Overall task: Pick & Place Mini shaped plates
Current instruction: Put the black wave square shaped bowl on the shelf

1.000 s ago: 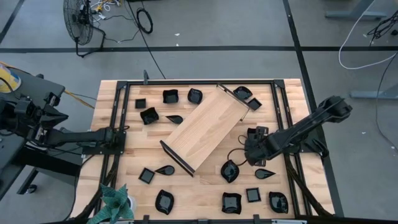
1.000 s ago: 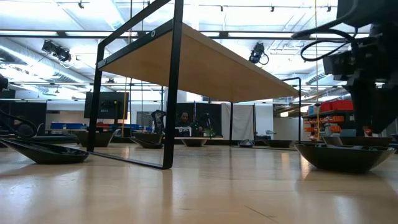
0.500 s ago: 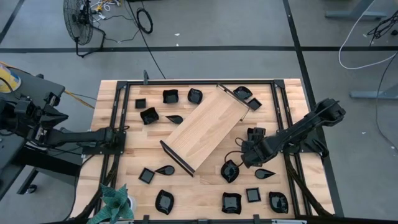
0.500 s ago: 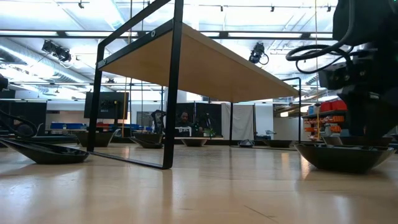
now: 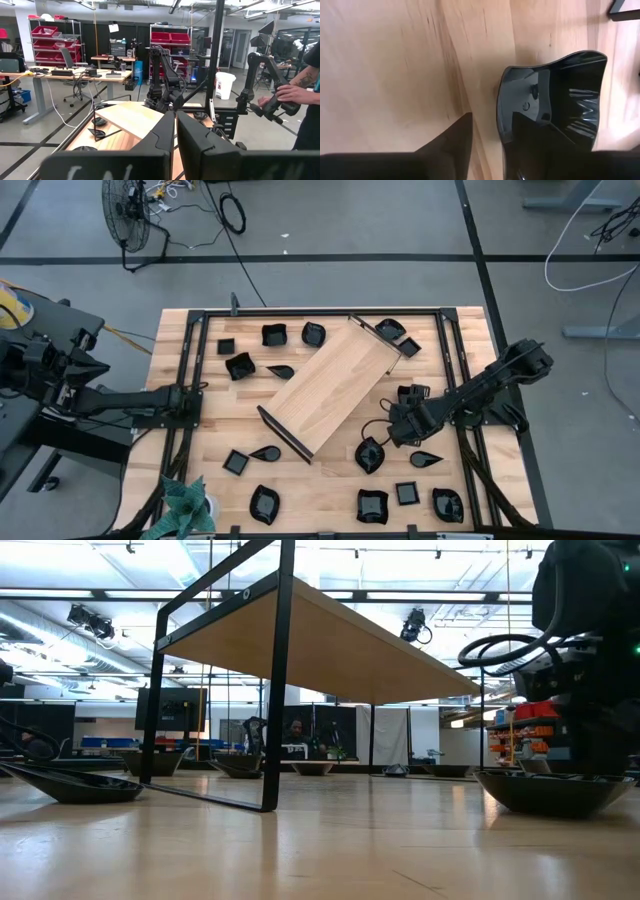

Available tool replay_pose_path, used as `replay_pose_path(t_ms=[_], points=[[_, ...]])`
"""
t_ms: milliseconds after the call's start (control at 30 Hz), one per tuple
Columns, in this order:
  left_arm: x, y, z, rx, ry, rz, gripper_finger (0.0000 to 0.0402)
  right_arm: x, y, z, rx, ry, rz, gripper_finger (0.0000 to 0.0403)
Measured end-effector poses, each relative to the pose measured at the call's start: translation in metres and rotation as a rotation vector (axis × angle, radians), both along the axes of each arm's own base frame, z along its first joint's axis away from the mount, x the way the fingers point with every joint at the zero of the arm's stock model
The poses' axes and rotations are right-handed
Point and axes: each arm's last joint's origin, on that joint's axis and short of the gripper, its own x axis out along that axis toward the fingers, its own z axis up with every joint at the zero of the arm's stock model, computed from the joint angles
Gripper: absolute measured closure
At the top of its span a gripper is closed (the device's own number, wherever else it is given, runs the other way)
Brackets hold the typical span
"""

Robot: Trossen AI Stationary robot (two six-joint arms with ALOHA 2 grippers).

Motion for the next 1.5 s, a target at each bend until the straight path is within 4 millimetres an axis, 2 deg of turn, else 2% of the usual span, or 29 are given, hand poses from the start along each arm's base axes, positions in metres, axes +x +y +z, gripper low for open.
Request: replay_pose_path(t_ms=[333, 567, 933, 1167, 1500], points=[[0.000, 0.000, 0.000, 0.000, 0.000, 0.000, 0.0376, 0.000, 0.000, 0.000, 0.002, -0.003, 0.002, 0.0350], [0.000, 0.000, 0.000, 0.000, 0.000, 0.000, 0.0376, 0.002, 0.001, -0.001, 0.025, -0.006, 0.017, 0.0393], [0.000, 0.000, 0.000, 0.000, 0.000, 0.000, 0.0376, 0.007, 0.004, 0.004, 0.042, -0.032, 0.021, 0.0401], [0.000, 0.000, 0.000, 0.000, 0.000, 0.000, 0.0376, 0.014, 0.009, 0.036, 0.115, -0.075, 0.018, 0.0402], [0.000, 0.000, 0.000, 0.000, 0.000, -0.001, 0.0376, 0.013, 0.008, 0.110, 0.171, -0.203, 0.040, 0.0403]])
